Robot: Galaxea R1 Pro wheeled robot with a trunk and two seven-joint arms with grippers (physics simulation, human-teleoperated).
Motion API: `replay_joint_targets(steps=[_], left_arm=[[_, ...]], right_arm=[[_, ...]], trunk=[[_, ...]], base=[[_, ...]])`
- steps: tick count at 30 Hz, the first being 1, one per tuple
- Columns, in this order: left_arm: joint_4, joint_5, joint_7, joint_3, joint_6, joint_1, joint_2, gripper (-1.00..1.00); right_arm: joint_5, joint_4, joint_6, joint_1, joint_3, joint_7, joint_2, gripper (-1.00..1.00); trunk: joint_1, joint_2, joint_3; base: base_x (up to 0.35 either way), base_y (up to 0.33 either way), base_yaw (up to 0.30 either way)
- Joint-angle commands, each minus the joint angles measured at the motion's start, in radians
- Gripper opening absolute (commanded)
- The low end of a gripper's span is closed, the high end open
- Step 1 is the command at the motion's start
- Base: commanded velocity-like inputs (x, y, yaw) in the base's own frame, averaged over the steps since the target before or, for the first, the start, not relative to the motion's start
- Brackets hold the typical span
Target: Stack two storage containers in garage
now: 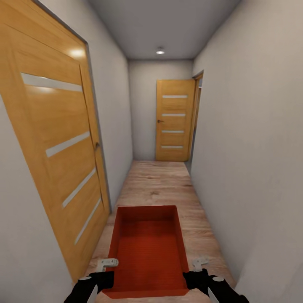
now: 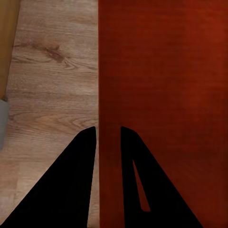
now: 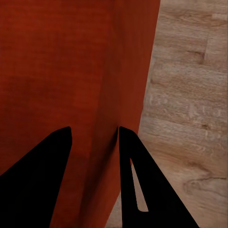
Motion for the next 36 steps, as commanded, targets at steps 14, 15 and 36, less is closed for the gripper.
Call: replay_joint_targets(steps=[14,15,36], left_arm=[[0.0,-0.028,0.018,0.008,0.006,-0.001,0.023,-1.0],[0.0,-0.028,0.018,0.008,0.006,-0.001,0.023,-1.0],[0.0,-0.028,0.018,0.008,0.006,-0.001,0.023,-1.0]], right_arm=[[-0.011,-0.004,-0.013,0.0,0.024,0.079,-0.001,-1.0],[-0.011,-0.004,-0.013,0.0,0.024,0.079,-0.001,-1.0],[-0.013,-0.004,-0.013,0.0,0.024,0.079,-0.001,-1.0]], trunk=[[0.001,-0.001,-0.002],[0.001,-0.001,-0.002],[0.001,-0.001,-0.002]], base=[[0.328,0.0,0.004],[0.328,0.0,0.0],[0.328,0.0,0.0]])
